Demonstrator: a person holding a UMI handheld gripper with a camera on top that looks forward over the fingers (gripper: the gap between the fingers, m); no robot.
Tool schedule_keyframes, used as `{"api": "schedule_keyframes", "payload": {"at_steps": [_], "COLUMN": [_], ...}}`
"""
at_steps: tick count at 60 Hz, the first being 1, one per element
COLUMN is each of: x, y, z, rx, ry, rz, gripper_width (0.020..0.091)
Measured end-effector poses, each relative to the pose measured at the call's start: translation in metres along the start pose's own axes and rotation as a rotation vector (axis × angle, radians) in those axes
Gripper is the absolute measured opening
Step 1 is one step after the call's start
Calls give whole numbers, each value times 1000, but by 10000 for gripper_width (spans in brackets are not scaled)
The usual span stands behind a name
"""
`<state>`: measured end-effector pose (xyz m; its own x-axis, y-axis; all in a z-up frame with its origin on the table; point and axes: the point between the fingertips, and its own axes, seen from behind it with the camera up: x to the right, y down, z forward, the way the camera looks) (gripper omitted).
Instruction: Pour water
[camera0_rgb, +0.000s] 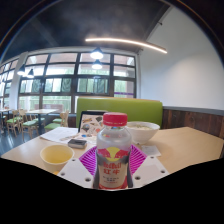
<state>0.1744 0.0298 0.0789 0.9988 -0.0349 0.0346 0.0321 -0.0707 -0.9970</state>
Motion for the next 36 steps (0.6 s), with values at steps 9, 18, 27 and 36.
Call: {"api": "schedule_keyframes", "payload": {"at_steps": [9,18,27,36], "x": [-4,-5,-3,0], "y": [-9,-7,-18,-36], "z": [13,-5,-31,-88], "rx": [-8,-28,-26,-14], "ry": [2,13,2,20], "rz": [-3,15,26,13], "gripper_width": [416,556,813,823]}}
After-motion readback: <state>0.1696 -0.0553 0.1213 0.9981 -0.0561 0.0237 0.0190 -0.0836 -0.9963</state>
